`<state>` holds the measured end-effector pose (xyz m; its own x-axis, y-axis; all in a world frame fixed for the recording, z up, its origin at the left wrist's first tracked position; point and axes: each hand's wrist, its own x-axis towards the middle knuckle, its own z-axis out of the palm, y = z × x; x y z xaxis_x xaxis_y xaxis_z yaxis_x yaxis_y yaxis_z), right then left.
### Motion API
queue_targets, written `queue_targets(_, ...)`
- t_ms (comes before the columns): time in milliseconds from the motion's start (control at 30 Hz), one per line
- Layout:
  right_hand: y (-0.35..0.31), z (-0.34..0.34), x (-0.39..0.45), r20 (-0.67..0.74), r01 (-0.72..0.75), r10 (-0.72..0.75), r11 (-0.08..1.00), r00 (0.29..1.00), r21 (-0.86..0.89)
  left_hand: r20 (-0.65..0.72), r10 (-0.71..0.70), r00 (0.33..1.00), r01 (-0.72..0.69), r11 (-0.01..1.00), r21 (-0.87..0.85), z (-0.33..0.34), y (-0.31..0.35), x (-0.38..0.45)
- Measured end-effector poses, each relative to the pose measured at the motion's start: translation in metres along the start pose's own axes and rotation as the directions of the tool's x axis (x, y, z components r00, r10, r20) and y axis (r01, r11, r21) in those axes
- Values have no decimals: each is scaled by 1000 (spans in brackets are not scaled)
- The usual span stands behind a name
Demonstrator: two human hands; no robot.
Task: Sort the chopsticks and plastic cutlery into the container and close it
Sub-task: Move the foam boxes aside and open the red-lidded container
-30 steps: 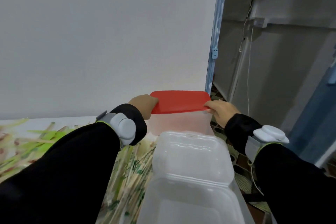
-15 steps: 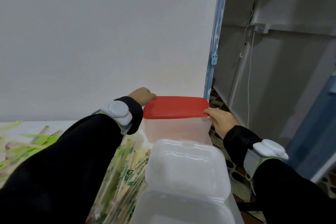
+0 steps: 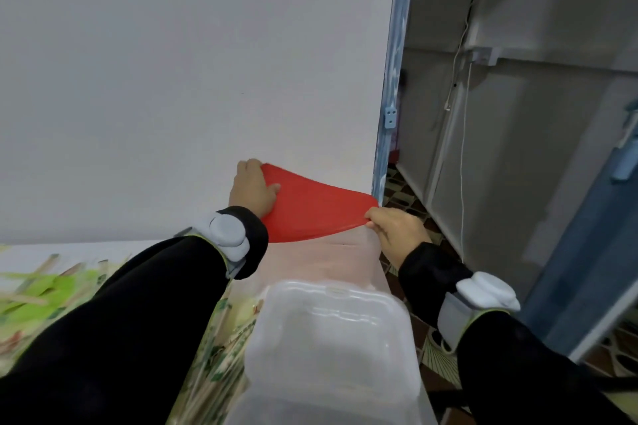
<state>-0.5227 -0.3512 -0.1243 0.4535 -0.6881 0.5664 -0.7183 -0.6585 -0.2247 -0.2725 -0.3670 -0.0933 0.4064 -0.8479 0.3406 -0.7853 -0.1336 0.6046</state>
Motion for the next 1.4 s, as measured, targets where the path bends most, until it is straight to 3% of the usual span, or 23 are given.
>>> queue_targets(133,0,-4,3,30,5,-4,998,1000,-58,-141,209,968,-206,978,36,-5,8,-15)
queue_targets(267,-1,-2,-1,16,-60,60,998,998,27,-146,255,956,-254,967,22,-9,8,-18)
queue_targets(400,-3,6,-16,53,-244,240,914,969,324,15,-69,998,71,969,-236,-18,-9,-1)
queue_targets(533,-6,16,-24,89,-417,462,682,883,600,185,-350,918,395,839,-374,-15,-22,8)
queue_targets(600,-8,17,-22,121,-452,501,617,857,645,255,-398,881,469,805,-363,-17,-21,6)
queue_targets(700,-11,15,-19,104,-455,520,614,848,645,346,-384,856,501,779,-377,-29,-19,8)
queue_targets(767,-11,14,-19,112,-466,538,584,835,665,426,-401,811,577,671,-466,-37,-13,10)
queue_targets(867,-10,14,-20,135,-450,479,641,867,622,589,-408,698,710,279,-647,-48,6,7)
queue_targets(933,-9,16,-18,195,-442,399,761,896,474,583,-387,715,676,167,-718,-54,19,6)
queue_targets(1000,-7,19,-14,251,-471,401,791,881,390,517,-406,754,606,125,-786,-61,26,3)
queue_targets(1067,-8,20,-10,278,-530,452,747,848,401,414,-439,798,522,158,-838,-66,25,6)
queue_targets(1233,-5,18,-9,213,-592,560,685,801,426,241,-391,888,395,383,-835,-81,5,15)
queue_targets(1400,9,1,-4,117,-565,577,704,808,430,-1,-219,976,125,563,-817,-123,4,17)
